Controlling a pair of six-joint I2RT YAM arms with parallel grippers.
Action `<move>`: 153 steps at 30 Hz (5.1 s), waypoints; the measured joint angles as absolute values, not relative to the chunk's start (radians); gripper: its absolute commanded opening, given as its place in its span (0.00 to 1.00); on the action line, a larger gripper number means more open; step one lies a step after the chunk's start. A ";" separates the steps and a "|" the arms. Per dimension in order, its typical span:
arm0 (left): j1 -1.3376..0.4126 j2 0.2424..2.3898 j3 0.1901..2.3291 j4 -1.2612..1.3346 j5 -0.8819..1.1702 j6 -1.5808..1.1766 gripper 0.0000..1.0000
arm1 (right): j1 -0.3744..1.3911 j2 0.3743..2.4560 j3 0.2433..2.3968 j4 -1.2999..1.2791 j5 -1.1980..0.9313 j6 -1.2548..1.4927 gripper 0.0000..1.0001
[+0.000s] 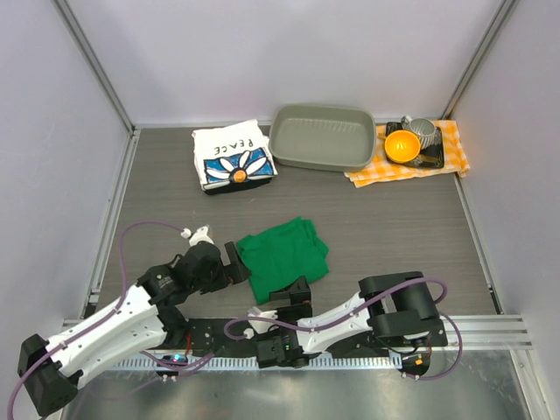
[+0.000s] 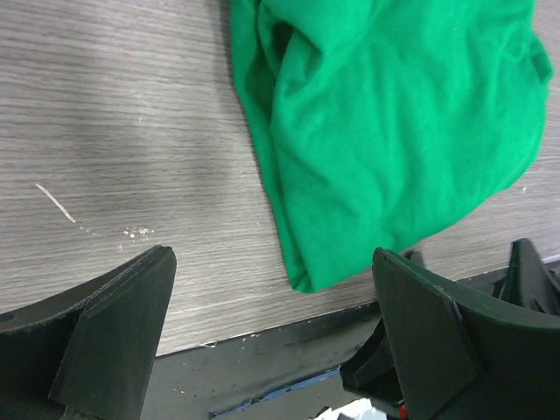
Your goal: Fold and stack the t-shirts
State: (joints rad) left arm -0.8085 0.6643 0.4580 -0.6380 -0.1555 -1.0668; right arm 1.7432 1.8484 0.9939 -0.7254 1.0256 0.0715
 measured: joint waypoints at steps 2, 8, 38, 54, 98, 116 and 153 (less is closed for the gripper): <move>-0.805 0.679 0.448 -0.627 -0.150 -1.066 1.00 | 1.740 1.873 0.978 -0.702 1.072 0.051 0.99; -0.792 0.705 0.435 -0.607 -0.133 -1.065 1.00 | 1.717 1.897 0.948 -0.556 1.164 -0.020 0.98; -0.676 0.621 0.377 -0.571 -0.047 -1.101 1.00 | 1.541 1.844 0.925 -0.313 0.940 -0.094 0.01; -0.666 0.366 0.111 -0.331 0.001 -1.384 1.00 | 1.500 1.796 0.990 -0.368 0.854 -0.047 0.01; -0.668 1.115 0.192 0.376 -0.009 -1.441 0.85 | 1.529 1.629 0.983 -0.390 0.850 0.084 0.01; -0.651 1.294 0.280 0.447 0.139 -1.393 0.00 | 1.574 1.629 0.966 -0.426 0.890 0.190 1.00; -0.417 2.024 1.884 -0.556 0.453 -0.429 0.00 | 1.580 1.099 0.664 -0.776 1.059 1.027 1.00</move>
